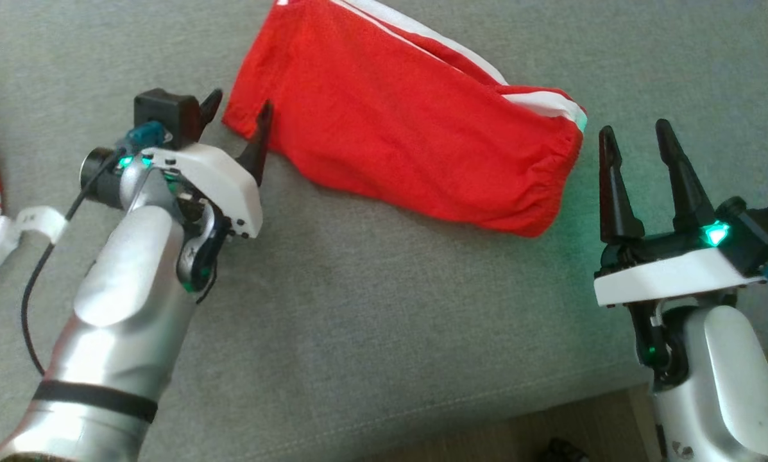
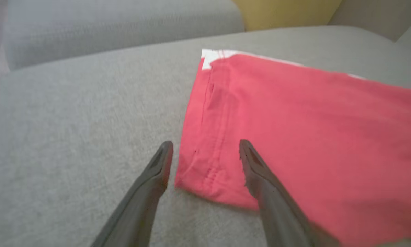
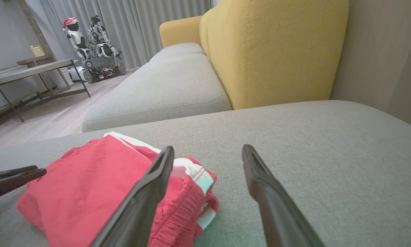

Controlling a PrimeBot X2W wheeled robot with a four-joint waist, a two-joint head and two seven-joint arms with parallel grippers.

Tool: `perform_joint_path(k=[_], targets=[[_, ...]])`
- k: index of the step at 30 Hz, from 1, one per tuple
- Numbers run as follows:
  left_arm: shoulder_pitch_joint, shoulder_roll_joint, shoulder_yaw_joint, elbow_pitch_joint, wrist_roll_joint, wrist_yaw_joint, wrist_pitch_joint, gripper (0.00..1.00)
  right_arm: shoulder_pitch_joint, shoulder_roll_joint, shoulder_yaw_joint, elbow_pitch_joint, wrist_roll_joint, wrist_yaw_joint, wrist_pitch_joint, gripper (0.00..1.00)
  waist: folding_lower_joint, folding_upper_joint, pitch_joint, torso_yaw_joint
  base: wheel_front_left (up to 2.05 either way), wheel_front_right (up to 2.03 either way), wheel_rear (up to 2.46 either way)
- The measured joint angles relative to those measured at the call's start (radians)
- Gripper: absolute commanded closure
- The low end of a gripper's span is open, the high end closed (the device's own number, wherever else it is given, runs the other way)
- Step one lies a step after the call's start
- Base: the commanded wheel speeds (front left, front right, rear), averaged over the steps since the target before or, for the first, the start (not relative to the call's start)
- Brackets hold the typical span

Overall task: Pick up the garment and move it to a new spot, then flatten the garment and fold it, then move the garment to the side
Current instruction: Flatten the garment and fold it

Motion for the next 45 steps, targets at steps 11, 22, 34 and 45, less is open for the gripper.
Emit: perform_joint_path(k=[11, 22, 34, 45], targets=[[-0.13, -0.024, 0.0, 0.205, -0.043, -0.052, 0.096, 1.0, -0.002, 0.0, -0.001, 0.033, 0.017, 0.0, -0.018, 0.0, 0.0, 0.0, 0.02, -0.021, 0.0, 0.0, 0.0], [-0.068, -0.04, -0.006, 0.17, -0.069, -0.041, 0.035, 1.0, -0.002, 0.0, -0.012, 0.046, 0.024, 0.0, -0.008, 0.0, 0.0, 0.0, 0.001, 0.014, 0.0, 0.0, 0.0], [0.324, -0.008, 0.006, -0.19, -0.116, 0.075, 0.018, 1.0, 0.041, 0.0, -0.048, 0.038, 0.021, 0.0, 0.029, 0.0, -0.0001, 0.0, -0.067, 0.106, 0.0, 0.0, 0.0], [0.441, 0.005, 0.002, -0.336, -0.13, 0.144, 0.067, 0.0, 0.064, 0.0, -0.065, 0.022, 0.021, 0.0, 0.041, 0.0, -0.0001, 0.0, -0.099, 0.14, 0.0, 0.0, 0.0]])
